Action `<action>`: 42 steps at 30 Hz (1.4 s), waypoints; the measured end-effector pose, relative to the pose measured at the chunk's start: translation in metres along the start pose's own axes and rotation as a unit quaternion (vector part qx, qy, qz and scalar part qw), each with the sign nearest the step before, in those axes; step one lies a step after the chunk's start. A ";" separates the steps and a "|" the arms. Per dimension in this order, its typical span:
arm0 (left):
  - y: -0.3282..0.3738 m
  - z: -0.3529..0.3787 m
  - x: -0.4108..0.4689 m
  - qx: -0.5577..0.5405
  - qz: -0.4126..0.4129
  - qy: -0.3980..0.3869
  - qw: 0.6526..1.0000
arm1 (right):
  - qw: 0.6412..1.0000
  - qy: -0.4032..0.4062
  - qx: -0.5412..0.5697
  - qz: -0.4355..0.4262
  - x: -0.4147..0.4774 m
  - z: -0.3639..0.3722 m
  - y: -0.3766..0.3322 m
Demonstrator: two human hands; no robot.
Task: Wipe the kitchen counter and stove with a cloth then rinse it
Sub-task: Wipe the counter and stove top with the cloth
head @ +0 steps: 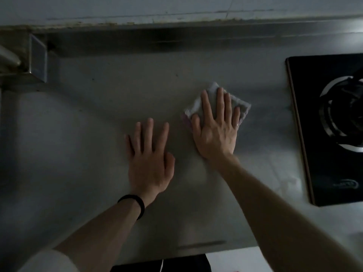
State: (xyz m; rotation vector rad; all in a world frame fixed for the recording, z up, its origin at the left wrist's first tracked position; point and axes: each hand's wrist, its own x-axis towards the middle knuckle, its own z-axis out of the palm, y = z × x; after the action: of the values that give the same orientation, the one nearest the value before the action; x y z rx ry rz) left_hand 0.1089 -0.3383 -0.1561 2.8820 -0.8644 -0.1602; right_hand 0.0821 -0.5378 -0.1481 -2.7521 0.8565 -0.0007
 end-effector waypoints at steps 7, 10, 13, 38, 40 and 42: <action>-0.003 0.004 0.000 -0.014 0.007 -0.001 1.000 | 0.999 -0.035 -0.014 0.039 -0.264 0.007 0.022; -0.003 0.002 0.000 -0.012 0.009 -0.004 1.000 | 0.997 -0.053 -0.018 0.055 -0.284 0.006 0.024; -0.002 0.000 -0.001 -0.016 0.009 -0.002 1.000 | 0.997 -0.072 -0.022 0.026 -0.237 0.002 0.023; 0.000 0.006 0.001 -0.016 -0.006 0.011 1.000 | 0.989 -0.101 -0.053 0.098 -0.267 -0.027 0.078; 0.003 0.004 0.001 -0.017 -0.009 0.007 1.000 | 0.989 -0.114 -0.048 0.080 -0.258 -0.029 0.085; 0.004 0.003 0.000 -0.016 -0.011 0.007 1.000 | 0.992 -0.108 -0.035 0.052 -0.227 -0.030 0.089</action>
State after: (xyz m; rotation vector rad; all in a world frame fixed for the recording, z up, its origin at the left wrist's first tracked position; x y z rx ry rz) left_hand 0.1068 -0.3420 -0.1581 2.8614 -0.8201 -0.1543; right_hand -0.1570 -0.4893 -0.1234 -2.7025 0.9539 0.3459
